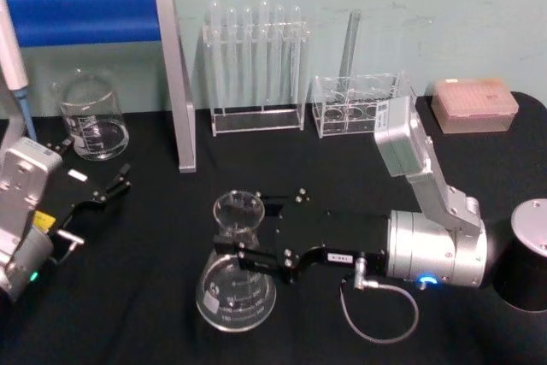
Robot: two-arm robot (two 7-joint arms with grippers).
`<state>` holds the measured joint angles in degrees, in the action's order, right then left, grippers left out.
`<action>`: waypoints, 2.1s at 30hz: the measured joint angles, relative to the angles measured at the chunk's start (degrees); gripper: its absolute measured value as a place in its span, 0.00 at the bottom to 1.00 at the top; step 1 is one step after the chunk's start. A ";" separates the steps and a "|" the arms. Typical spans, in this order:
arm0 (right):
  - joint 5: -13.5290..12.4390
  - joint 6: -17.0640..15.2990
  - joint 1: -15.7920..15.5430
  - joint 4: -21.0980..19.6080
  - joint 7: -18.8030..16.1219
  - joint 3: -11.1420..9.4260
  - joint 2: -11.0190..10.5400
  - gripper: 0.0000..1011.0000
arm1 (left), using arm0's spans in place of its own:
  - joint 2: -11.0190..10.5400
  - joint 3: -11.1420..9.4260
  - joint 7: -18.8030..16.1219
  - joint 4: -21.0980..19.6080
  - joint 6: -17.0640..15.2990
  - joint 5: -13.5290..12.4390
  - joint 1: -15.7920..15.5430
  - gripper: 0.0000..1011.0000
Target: Grasp the erlenmeyer flask with one hand, shake it three times, then place it back.
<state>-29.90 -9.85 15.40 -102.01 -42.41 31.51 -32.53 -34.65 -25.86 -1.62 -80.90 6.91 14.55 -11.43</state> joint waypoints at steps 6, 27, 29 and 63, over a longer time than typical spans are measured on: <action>-0.47 0.96 0.50 -0.07 -1.26 1.05 -1.01 0.45 | 0.00 0.00 0.00 0.00 0.00 0.00 0.00 0.99; 5.73 -2.03 -0.02 4.44 27.12 -2.70 8.27 0.45 | 0.00 0.00 0.00 0.00 0.00 0.00 0.00 0.99; 7.03 -2.33 -0.02 5.61 30.59 -3.61 9.93 0.45 | 0.00 0.00 0.00 0.00 0.00 0.00 0.00 0.99; 9.65 -2.97 -1.77 5.81 26.57 -7.47 12.54 0.45 | 0.00 0.00 0.00 0.00 0.00 0.00 0.00 0.99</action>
<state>-20.25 -12.81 13.63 -96.21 -15.84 24.04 -19.99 -34.65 -25.86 -1.62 -80.90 6.91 14.55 -11.43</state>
